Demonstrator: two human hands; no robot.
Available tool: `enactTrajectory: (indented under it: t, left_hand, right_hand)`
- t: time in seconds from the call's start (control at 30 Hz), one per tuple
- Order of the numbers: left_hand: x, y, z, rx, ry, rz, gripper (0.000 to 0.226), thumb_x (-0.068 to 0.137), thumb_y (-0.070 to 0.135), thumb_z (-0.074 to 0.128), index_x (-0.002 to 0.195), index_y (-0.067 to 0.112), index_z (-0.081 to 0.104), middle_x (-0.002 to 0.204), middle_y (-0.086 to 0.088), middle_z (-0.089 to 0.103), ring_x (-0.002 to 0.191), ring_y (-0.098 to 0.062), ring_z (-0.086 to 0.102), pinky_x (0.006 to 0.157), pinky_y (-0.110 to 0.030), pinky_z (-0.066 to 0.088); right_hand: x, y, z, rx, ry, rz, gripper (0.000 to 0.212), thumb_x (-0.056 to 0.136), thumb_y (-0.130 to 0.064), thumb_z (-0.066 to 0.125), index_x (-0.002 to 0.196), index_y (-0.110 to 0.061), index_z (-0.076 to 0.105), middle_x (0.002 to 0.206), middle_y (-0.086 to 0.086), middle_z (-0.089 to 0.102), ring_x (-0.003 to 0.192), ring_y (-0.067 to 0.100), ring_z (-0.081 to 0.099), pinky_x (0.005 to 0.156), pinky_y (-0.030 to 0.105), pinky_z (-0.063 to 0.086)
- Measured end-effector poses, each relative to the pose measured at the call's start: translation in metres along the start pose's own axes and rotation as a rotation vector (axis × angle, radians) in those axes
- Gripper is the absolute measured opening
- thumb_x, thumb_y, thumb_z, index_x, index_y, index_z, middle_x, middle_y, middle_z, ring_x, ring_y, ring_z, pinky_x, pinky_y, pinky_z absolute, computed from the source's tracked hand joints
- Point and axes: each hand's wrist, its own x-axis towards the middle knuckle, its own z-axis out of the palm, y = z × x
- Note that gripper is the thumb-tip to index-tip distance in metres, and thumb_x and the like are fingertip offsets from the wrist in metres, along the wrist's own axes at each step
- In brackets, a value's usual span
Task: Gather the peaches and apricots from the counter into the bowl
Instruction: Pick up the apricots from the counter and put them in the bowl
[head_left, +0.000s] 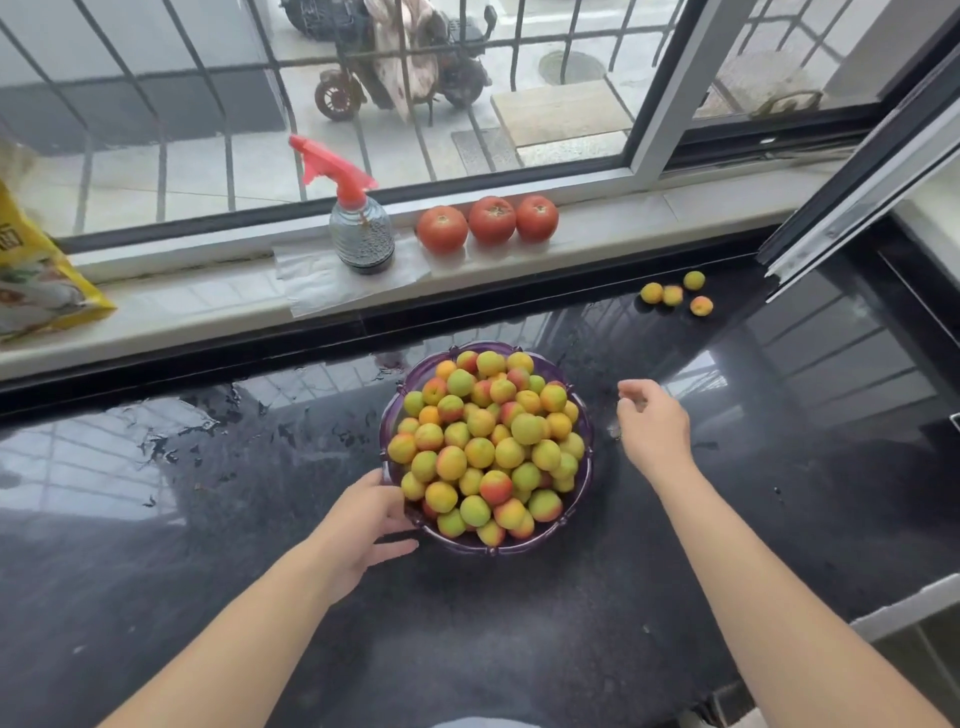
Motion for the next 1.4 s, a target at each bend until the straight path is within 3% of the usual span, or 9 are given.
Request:
enactTrajectory:
  t: [0.07, 0.2, 0.5, 0.63, 0.73, 0.87, 1.03, 1.17, 1.4]
  left_hand:
    - [0.001, 0.006, 0.001, -0.135, 0.079, 0.076, 0.047, 0.098, 0.002, 0.047, 0.129, 0.031, 0.067, 0.118, 0.001, 0.081, 0.114, -0.025, 0.073, 0.1, -0.05, 0.057]
    - [0.019, 0.016, 0.005, -0.365, 0.211, 0.069, 0.038, 0.112, 0.034, 0.039, 0.129, 0.021, 0.071, 0.127, -0.008, 0.076, 0.118, -0.031, 0.069, 0.095, -0.05, 0.056]
    - [0.061, 0.041, 0.009, -0.333, 0.058, -0.026, 0.056, 0.112, 0.058, 0.035, 0.133, 0.022, 0.072, 0.128, -0.009, 0.077, 0.121, -0.034, 0.072, 0.114, -0.054, 0.047]
    - [0.066, 0.047, 0.008, -0.292, 0.107, -0.014, 0.052, 0.111, 0.055, 0.042, 0.13, 0.02, 0.074, 0.124, -0.01, 0.079, 0.117, -0.034, 0.074, 0.112, -0.054, 0.049]
    - [0.067, 0.046, 0.009, -0.245, 0.118, 0.03, 0.05, 0.112, 0.052, 0.041, 0.13, 0.018, 0.073, 0.122, -0.008, 0.08, 0.117, -0.031, 0.074, 0.109, -0.052, 0.052]
    - [0.068, 0.044, 0.007, -0.218, 0.123, 0.072, 0.048, 0.113, 0.049, 0.04, 0.132, 0.019, 0.072, 0.123, -0.006, 0.079, 0.117, -0.029, 0.074, 0.108, -0.051, 0.053]
    - [0.071, 0.045, 0.003, -0.145, 0.093, 0.158, 0.042, 0.116, 0.038, 0.036, 0.131, 0.022, 0.071, 0.125, -0.004, 0.079, 0.119, -0.026, 0.073, 0.104, -0.049, 0.054]
    - [0.069, 0.044, -0.007, -0.057, 0.076, 0.157, 0.042, 0.117, 0.04, 0.034, 0.133, 0.029, 0.071, 0.128, -0.002, 0.077, 0.121, -0.028, 0.072, 0.109, -0.059, 0.053]
    - [0.048, 0.032, -0.016, -0.012, 0.09, 0.122, 0.04, 0.118, 0.029, 0.033, 0.128, 0.049, 0.066, 0.125, 0.005, 0.078, 0.114, -0.029, 0.075, 0.092, -0.059, 0.062]
  right_hand:
    - [0.024, 0.007, 0.001, -0.069, -0.011, -0.001, 0.034, 0.099, -0.013, 0.051, 0.131, -0.015, 0.063, 0.132, 0.007, 0.061, 0.121, 0.027, 0.058, 0.104, 0.035, 0.043]
    - [0.075, 0.005, 0.005, -0.247, -0.033, -0.094, 0.037, 0.1, -0.014, 0.049, 0.136, -0.016, 0.058, 0.148, 0.004, 0.043, 0.125, 0.03, 0.054, 0.106, 0.04, 0.042]
    - [0.187, -0.016, -0.006, -0.569, -0.089, -0.101, 0.066, 0.095, -0.008, 0.043, 0.156, -0.026, 0.028, 0.167, -0.002, 0.002, 0.128, 0.046, 0.048, 0.104, 0.05, 0.044]
    - [0.223, -0.014, -0.001, -0.678, -0.102, -0.111, 0.062, 0.095, -0.011, 0.049, 0.154, -0.016, 0.03, 0.162, 0.015, 0.013, 0.132, 0.045, 0.044, 0.107, 0.05, 0.041]
    - [0.231, -0.013, 0.005, -0.795, -0.109, -0.151, 0.047, 0.096, -0.011, 0.053, 0.141, -0.007, 0.042, 0.141, 0.024, 0.035, 0.122, 0.047, 0.046, 0.1, 0.052, 0.045]
    - [0.212, -0.009, 0.011, -0.784, -0.067, -0.251, 0.034, 0.092, 0.002, 0.052, 0.126, -0.002, 0.048, 0.129, 0.022, 0.04, 0.108, 0.047, 0.053, 0.081, 0.05, 0.048]
    - [0.149, 0.005, 0.027, -0.717, -0.045, -0.391, 0.043, 0.094, -0.002, 0.054, 0.137, -0.006, 0.052, 0.129, 0.019, 0.048, 0.109, 0.041, 0.051, 0.091, 0.049, 0.048]
    - [0.081, 0.028, 0.027, -0.585, -0.124, -0.408, 0.048, 0.095, 0.001, 0.051, 0.141, -0.012, 0.053, 0.132, 0.012, 0.052, 0.111, 0.036, 0.05, 0.095, 0.046, 0.048]
    - [0.003, 0.036, 0.008, -0.281, -0.146, -0.13, 0.041, 0.098, -0.013, 0.057, 0.139, -0.017, 0.054, 0.137, 0.009, 0.054, 0.124, 0.032, 0.052, 0.101, 0.039, 0.042]
